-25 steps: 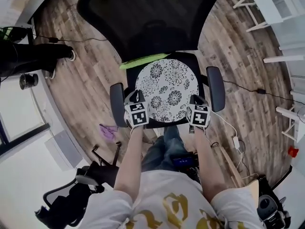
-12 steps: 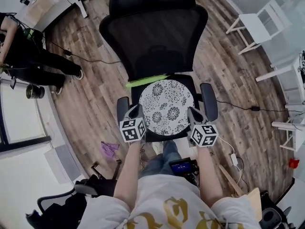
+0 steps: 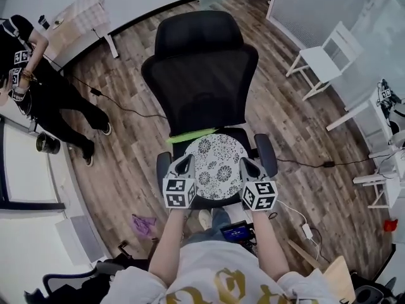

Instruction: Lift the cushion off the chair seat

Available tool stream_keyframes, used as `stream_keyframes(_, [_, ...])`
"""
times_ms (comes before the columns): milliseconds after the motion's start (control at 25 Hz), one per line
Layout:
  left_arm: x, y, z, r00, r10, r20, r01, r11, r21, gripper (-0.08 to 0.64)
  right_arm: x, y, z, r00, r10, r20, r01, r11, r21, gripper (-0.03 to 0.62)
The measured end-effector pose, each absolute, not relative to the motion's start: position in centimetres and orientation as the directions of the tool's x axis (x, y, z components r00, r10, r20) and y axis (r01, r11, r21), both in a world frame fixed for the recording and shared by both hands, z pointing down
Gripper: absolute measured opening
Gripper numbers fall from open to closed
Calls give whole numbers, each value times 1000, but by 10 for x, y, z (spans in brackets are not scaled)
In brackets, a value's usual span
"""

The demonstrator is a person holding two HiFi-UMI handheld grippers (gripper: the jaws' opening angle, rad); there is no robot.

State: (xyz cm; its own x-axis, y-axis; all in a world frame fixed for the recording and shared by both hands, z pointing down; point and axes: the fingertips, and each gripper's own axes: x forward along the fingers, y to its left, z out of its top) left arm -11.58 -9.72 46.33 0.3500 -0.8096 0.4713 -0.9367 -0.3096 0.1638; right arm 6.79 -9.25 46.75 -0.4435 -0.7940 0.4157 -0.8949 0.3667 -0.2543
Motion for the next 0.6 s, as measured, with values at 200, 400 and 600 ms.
stream_keyframes(200, [-116, -87, 428, 352, -849, 394, -936, -321, 144, 9, 74, -83, 435, -384, -847, 367, -922, 335, -192, 11])
stream_keyframes(400, [-119, -85, 412, 360, -860, 362, -933, -328, 149, 9, 74, -75, 413, -366, -872, 325, -930, 332, -155, 11])
stream_keyframes(600, [-111, -74, 399, 358, -875, 327, -934, -340, 111, 9, 85, -66, 401, -350, -885, 307, -936, 319, -149, 11])
